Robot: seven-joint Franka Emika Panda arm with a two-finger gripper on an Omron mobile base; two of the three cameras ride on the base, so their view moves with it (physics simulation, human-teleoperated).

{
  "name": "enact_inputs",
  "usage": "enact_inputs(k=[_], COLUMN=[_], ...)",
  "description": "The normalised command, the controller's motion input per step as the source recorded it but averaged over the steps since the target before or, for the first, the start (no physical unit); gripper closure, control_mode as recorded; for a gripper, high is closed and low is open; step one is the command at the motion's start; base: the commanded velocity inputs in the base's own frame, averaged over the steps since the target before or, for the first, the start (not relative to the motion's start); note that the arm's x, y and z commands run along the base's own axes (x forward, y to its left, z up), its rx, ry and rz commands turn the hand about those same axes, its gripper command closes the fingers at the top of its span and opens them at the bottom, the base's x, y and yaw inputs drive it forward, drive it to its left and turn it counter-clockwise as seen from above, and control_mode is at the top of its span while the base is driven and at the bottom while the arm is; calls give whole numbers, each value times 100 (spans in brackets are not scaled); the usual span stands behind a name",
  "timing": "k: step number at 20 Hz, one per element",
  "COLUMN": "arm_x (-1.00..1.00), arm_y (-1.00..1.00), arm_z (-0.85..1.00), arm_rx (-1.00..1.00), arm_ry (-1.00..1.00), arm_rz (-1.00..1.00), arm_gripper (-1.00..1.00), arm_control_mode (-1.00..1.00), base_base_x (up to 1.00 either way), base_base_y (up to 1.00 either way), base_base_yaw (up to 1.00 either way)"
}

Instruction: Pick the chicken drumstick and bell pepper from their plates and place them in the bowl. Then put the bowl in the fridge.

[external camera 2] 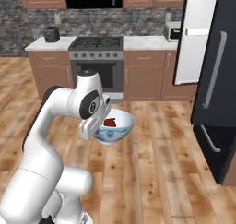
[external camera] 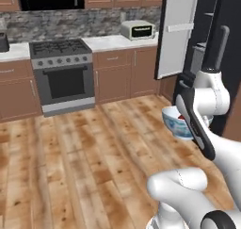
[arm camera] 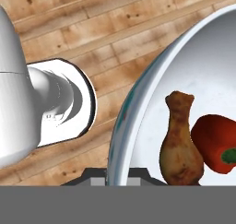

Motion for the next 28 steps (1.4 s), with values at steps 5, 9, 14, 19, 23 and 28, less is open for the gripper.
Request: enact_inputs(k=[5,9,14,19,23,28], arm_x=[0,0,0,0,0,0], arm_y=[0,0,0,0,0,0], arm_z=[0,0,0,0,0,0], arm_rx=[0,0,0,0,0,0], arm_ry=[0,0,0,0,0,0], arm_rz=[0,0,0,0,0,0], arm_gripper=[100,100,100,100,100,100], arm_control_mode=[100,100,100,100,100,100], base_base_x=[94,92,81,60,48,51], base_base_y=[0,1,8,13,17,29], base_base_yaw=[3,-5,-22,-42,-55,-52])
